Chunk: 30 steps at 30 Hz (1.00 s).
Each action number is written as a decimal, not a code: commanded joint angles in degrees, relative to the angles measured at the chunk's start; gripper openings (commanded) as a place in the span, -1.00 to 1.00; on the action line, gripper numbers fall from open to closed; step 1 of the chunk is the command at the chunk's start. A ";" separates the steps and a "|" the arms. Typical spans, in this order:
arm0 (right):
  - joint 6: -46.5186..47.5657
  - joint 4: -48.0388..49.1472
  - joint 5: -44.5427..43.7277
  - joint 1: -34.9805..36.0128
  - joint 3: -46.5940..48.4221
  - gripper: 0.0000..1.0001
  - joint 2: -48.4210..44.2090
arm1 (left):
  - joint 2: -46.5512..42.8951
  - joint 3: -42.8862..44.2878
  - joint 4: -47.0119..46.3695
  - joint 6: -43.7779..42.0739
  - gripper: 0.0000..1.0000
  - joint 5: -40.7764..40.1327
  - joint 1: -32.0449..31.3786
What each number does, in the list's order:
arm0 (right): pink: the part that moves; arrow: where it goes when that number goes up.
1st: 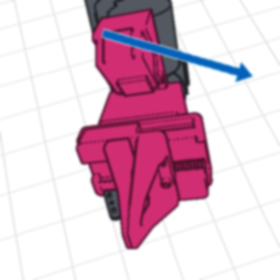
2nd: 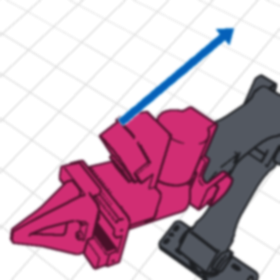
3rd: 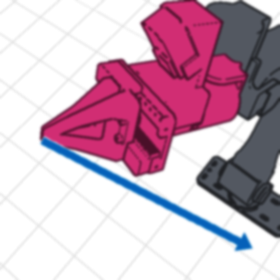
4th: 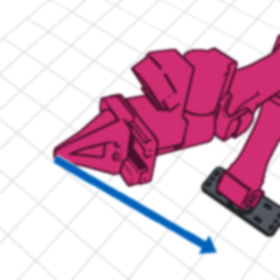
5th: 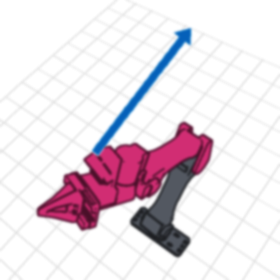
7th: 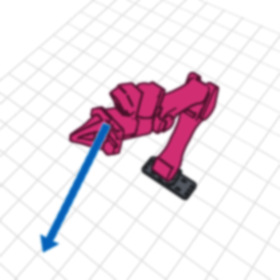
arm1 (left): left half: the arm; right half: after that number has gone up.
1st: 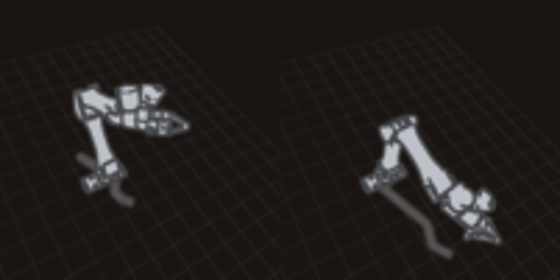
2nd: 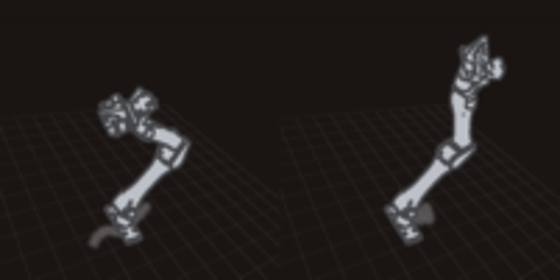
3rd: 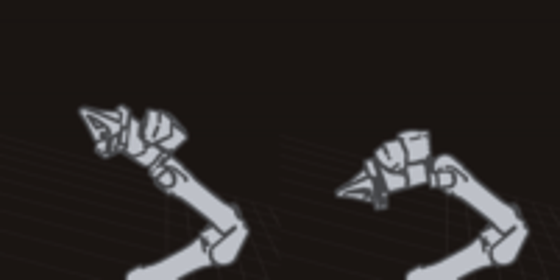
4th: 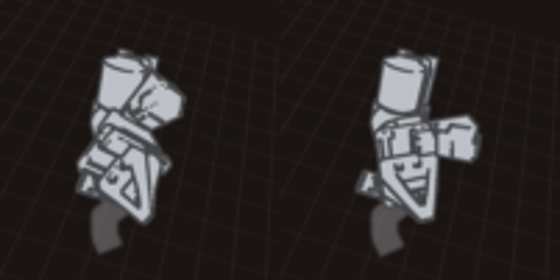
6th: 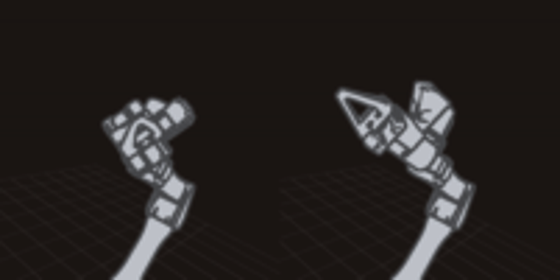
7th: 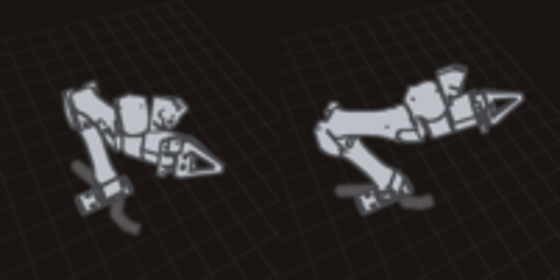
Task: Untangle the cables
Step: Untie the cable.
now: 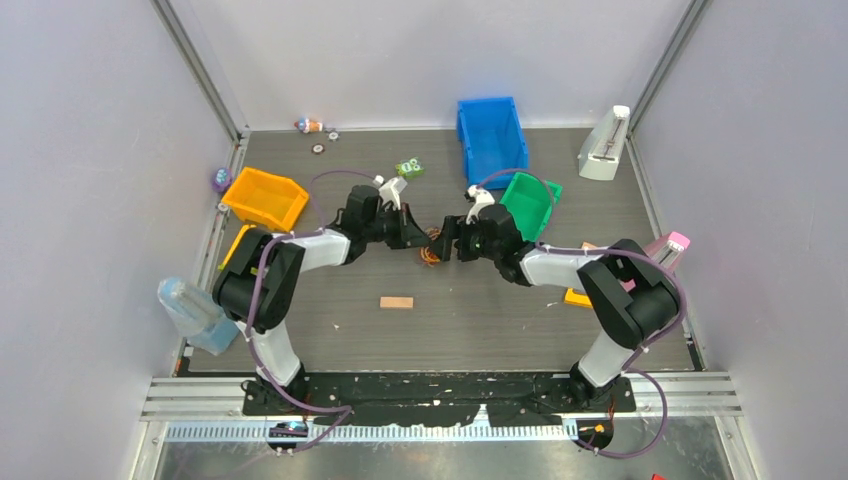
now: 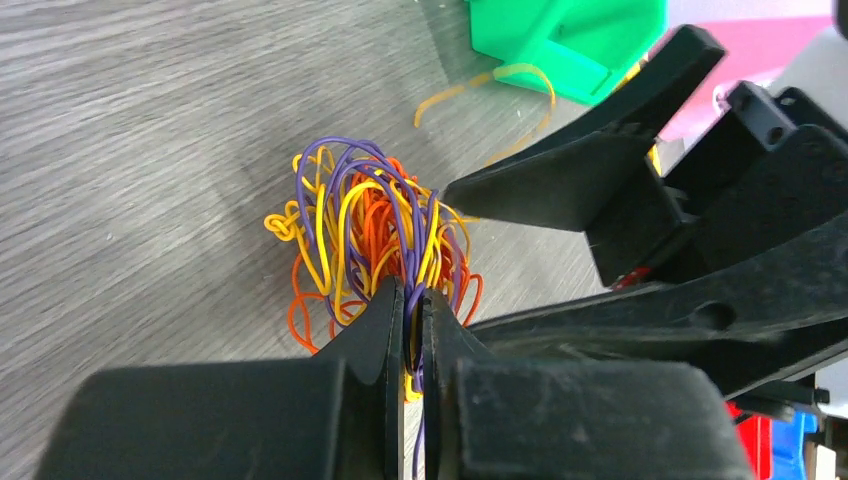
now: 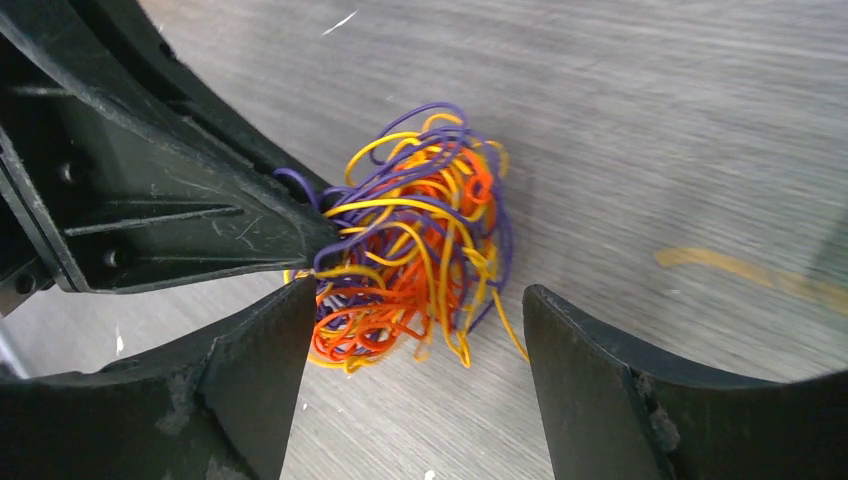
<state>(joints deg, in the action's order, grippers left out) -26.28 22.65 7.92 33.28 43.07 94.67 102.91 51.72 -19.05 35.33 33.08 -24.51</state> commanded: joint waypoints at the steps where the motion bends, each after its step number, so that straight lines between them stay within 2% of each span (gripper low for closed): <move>1: 0.86 5.00 8.79 0.76 2.64 0.61 2.80 | -0.09 2.51 0.00 -1.61 -1.00 3.01 -0.01; 5: 2.12 0.90 7.62 2.79 5.60 0.60 4.86 | 0.07 2.73 0.24 -1.41 -1.00 3.54 -0.01; 7: 1.81 -1.66 5.78 3.06 7.26 0.27 6.14 | -0.59 2.29 0.09 -1.53 -1.00 3.15 -0.01; 8: 1.56 -2.20 4.77 3.10 7.50 -0.05 6.42 | -1.14 1.93 -0.01 -1.66 -1.00 2.81 -0.01; 9: 1.18 -2.45 4.01 3.10 7.49 -0.19 6.32 | -1.73 1.55 -0.02 -1.83 -1.00 2.22 -0.01; 10: 1.12 -3.32 2.20 3.11 7.41 -0.47 5.99 | -2.51 1.12 0.10 -2.18 -1.00 1.58 0.04; 12: 0.99 -5.64 -2.24 3.03 7.34 -0.79 4.82 | -4.23 -0.05 0.59 -2.87 -1.00 -1.09 0.12; 14: 0.72 -7.78 -7.52 2.98 7.02 -0.88 3.36 | -6.19 -1.49 0.99 -3.46 -1.00 -3.87 0.40; 21: -2.21 -11.08 -24.16 2.28 3.23 -0.89 -2.56 | -15.78 -9.27 2.85 -3.61 -1.00 -15.56 4.25; 23: -2.89 -11.70 -27.84 2.24 1.98 -0.89 -4.29 | -18.30 -12.56 1.72 -1.75 -1.00 -16.57 6.44; 26: -4.12 -12.00 -31.95 2.22 0.39 -0.90 -7.18 | -22.10 -16.47 2.23 -0.25 -1.00 -16.88 9.71; 30: -4.54 -11.21 -34.10 2.23 -1.28 -0.89 -9.14 | -26.12 -19.58 4.54 -1.75 -1.00 -21.06 10.19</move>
<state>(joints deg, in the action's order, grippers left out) -30.46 14.94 -11.62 37.93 43.92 88.25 80.31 34.74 -17.96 35.42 21.23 -16.51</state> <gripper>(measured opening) 0.086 0.023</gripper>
